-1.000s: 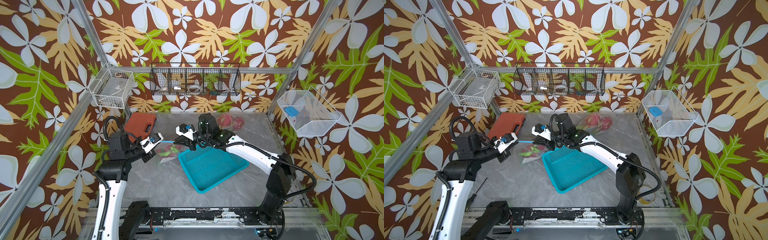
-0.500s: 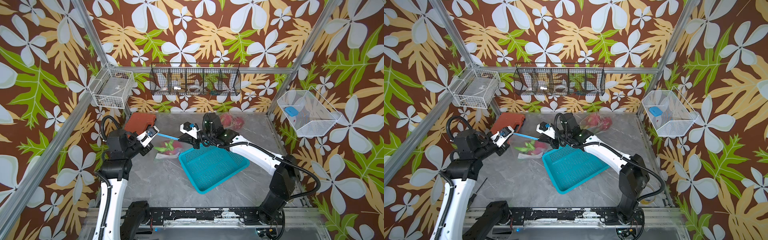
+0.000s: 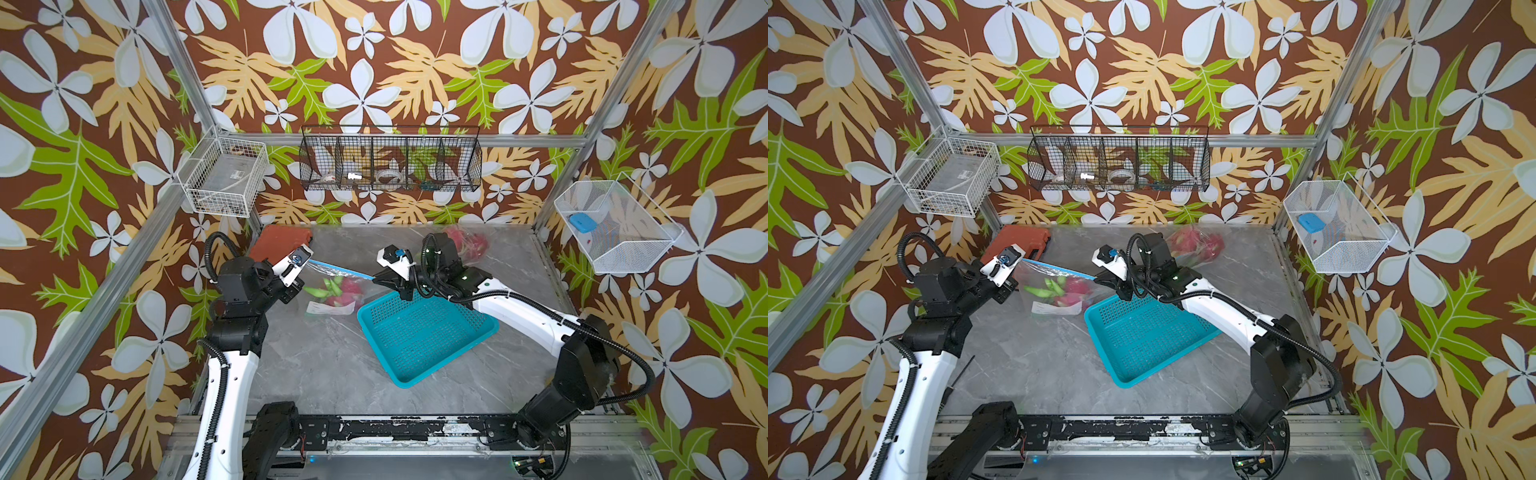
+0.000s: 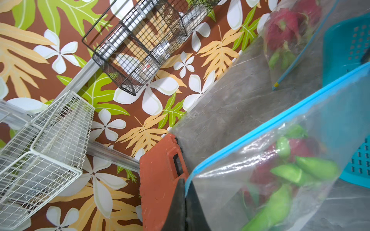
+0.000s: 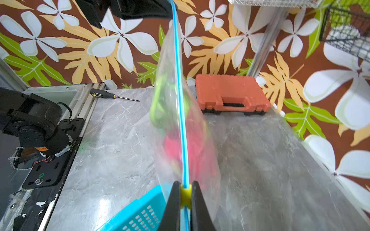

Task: Open the zip-top bag and take out the dragon fruit
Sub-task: Unzip the zipper on the zipper food storage bag.

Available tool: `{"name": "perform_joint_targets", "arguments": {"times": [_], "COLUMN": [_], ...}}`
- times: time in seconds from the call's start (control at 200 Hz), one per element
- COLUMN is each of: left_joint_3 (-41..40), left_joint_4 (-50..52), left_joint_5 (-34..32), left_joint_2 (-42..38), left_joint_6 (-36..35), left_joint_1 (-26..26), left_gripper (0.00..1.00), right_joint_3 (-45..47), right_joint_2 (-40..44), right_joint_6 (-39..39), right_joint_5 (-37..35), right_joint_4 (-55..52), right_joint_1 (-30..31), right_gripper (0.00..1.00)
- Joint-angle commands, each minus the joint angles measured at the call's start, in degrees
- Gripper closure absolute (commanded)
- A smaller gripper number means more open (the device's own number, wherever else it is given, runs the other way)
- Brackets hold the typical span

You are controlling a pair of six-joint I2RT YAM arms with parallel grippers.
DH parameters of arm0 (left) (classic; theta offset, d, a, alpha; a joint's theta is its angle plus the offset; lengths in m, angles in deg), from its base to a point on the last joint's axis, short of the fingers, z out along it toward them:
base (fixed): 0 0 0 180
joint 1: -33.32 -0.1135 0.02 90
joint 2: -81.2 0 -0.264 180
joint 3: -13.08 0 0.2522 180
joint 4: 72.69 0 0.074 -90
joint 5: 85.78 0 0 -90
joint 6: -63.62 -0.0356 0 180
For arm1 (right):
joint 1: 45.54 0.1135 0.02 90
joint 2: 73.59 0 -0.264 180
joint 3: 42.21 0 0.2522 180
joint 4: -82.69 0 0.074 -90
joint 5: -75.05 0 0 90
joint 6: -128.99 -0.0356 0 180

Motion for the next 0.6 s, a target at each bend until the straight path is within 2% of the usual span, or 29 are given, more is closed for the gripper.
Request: {"name": "perform_joint_targets", "arguments": {"times": [0.0, 0.17, 0.29, 0.385, 0.43, 0.495, 0.591], "left_joint_3": [0.0, -0.6, -0.6, -0.5, -0.3, 0.0, -0.4], "left_joint_4": [-6.0, -6.2, -6.7, -6.3, -5.1, -2.8, -0.4], "left_joint_5": [-5.4, -5.3, -6.0, -4.9, -2.9, 0.8, 5.7], "left_joint_2": [-0.1, 0.0, 0.0, -0.1, -0.3, -0.8, -1.8], "left_joint_6": [1.5, 1.6, 1.8, 2.1, 2.2, 1.9, 1.3], "left_joint_1": [-0.4, -0.5, -0.5, -0.5, -0.4, -0.4, -0.4], "left_gripper": [1.00, 1.00, 1.00, 1.00, 1.00, 1.00, 1.00], "right_joint_3": [3.1, 6.9, 8.6, 10.0, 9.9, 8.6, 5.5], "right_joint_2": [2.0, 4.6, 6.4, 7.8, 8.1, 8.4, 7.9], "right_joint_6": [-2.7, -2.6, -2.6, -3.3, -3.8, -2.9, 1.0], "right_joint_5": [-1.8, -2.6, -3.8, -5.6, -6.1, -8.9, -14.3], "right_joint_4": [0.4, 1.0, 1.0, 2.4, 3.2, 3.1, 1.2], "right_joint_1": [-1.2, -1.8, -2.4, -2.5, -2.3, -0.5, 4.0], "right_gripper": [0.95, 0.95, 0.90, 0.74, 0.68, 0.53, 0.47]}}
